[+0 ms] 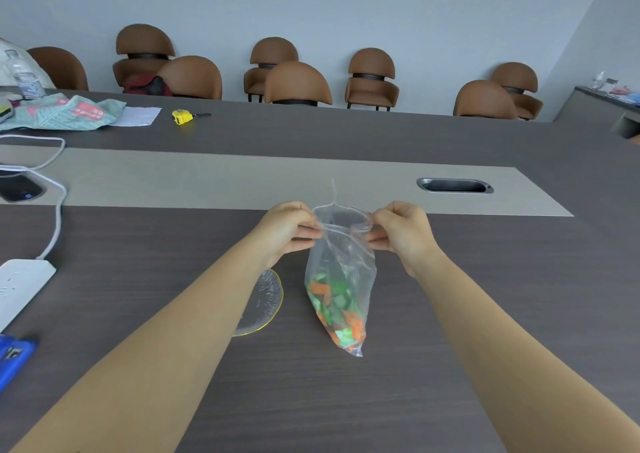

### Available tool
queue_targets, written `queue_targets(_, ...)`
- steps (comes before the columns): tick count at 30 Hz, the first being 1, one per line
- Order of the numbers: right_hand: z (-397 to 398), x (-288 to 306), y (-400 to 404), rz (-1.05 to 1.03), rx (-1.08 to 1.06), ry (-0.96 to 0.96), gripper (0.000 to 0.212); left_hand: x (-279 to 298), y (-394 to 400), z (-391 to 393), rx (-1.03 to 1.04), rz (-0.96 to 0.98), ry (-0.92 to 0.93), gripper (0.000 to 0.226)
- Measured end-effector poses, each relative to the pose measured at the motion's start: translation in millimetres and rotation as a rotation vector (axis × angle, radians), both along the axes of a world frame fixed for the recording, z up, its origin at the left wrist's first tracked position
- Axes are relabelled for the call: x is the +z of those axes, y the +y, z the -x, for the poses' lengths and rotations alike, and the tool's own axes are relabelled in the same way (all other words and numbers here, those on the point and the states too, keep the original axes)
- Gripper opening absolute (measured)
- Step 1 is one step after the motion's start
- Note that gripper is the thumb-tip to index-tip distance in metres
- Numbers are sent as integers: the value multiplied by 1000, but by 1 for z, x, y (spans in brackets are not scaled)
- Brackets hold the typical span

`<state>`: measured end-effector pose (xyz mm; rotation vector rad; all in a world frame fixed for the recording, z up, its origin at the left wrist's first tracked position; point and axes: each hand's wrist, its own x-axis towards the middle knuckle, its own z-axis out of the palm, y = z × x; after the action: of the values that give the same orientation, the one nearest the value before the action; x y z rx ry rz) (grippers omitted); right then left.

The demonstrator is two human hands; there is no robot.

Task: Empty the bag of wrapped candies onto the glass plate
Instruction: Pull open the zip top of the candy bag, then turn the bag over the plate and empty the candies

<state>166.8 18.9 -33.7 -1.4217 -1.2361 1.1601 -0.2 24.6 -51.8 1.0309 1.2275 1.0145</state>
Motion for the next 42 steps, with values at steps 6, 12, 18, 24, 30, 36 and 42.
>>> queue_targets(6,-8,1,3,-28,-150,74,24,-3,4,31,261,28,-19,23)
queue_targets(12,-1,-2,0,-57,-150,142,25,-11,2,45,344,-9,-50,18)
queue_targets(18,22,-4,-6,-52,69,319,16,-42,-22,32,17,2,113,68)
queue_targets(24,29,-9,-5,-57,222,370,15,-65,-25,7,24,-36,207,64)
queue_targets(30,16,-29,2,-121,93,173,23,-59,-18,11,232,50,-26,23)
queue_targets(36,17,-90,12,148,175,-124,73,-68,-15,33,227,162,-129,36)
queue_targets(42,35,-119,27,90,265,-310,32,-78,-21,39,198,135,-77,5)
